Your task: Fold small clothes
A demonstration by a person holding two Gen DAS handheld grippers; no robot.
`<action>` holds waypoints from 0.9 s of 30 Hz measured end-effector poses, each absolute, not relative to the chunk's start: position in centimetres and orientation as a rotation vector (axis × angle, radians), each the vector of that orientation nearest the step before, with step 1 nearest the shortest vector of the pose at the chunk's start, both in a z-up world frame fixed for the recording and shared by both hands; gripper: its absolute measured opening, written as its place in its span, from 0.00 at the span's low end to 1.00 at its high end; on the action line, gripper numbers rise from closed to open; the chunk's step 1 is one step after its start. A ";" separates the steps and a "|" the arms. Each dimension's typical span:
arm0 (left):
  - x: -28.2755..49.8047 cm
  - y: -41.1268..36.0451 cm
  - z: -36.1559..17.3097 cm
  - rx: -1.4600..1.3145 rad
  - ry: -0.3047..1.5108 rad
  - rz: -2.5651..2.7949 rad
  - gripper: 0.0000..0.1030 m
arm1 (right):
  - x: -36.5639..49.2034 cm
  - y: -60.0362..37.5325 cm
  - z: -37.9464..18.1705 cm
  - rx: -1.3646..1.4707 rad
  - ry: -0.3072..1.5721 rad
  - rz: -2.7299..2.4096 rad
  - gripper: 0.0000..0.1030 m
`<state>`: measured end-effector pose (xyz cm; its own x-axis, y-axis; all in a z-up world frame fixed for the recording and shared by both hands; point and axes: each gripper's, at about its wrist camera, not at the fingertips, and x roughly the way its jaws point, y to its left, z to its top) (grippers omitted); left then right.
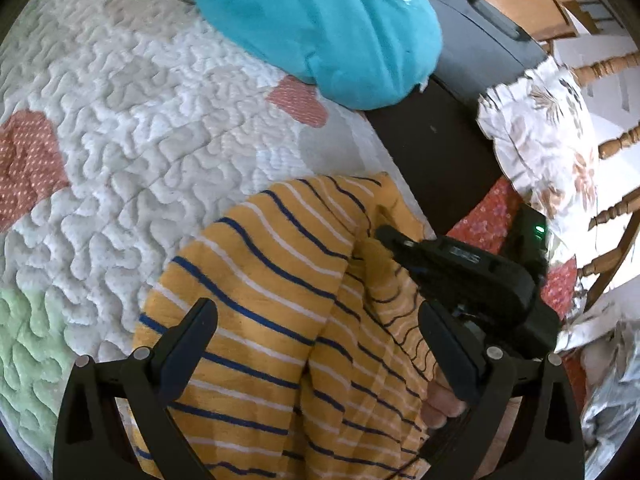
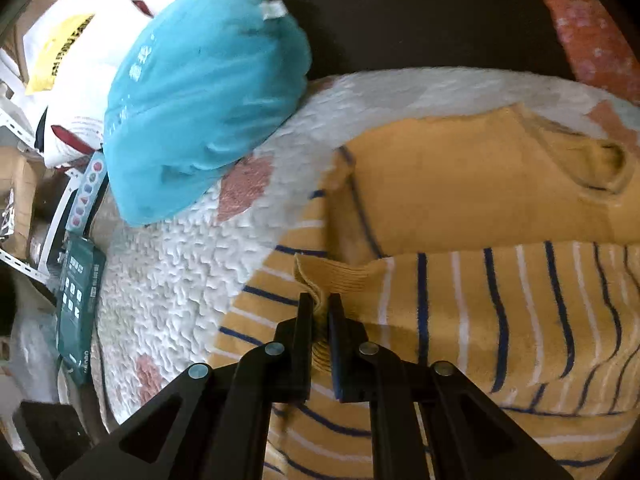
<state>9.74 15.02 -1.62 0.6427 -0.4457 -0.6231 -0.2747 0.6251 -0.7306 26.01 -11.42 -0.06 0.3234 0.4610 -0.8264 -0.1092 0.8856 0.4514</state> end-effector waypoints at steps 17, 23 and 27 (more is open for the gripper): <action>9.2 13.6 -1.9 -0.773 0.965 -0.061 0.97 | 14.0 -27.2 3.9 0.213 1.109 0.205 0.51; 5.6 19.5 -1.3 -0.844 0.872 0.138 0.97 | 9.7 -29.2 3.4 0.316 1.162 0.260 0.53; 4.1 22.3 -2.4 -0.882 0.897 0.217 0.97 | 8.8 -22.0 2.8 0.359 1.188 0.454 0.53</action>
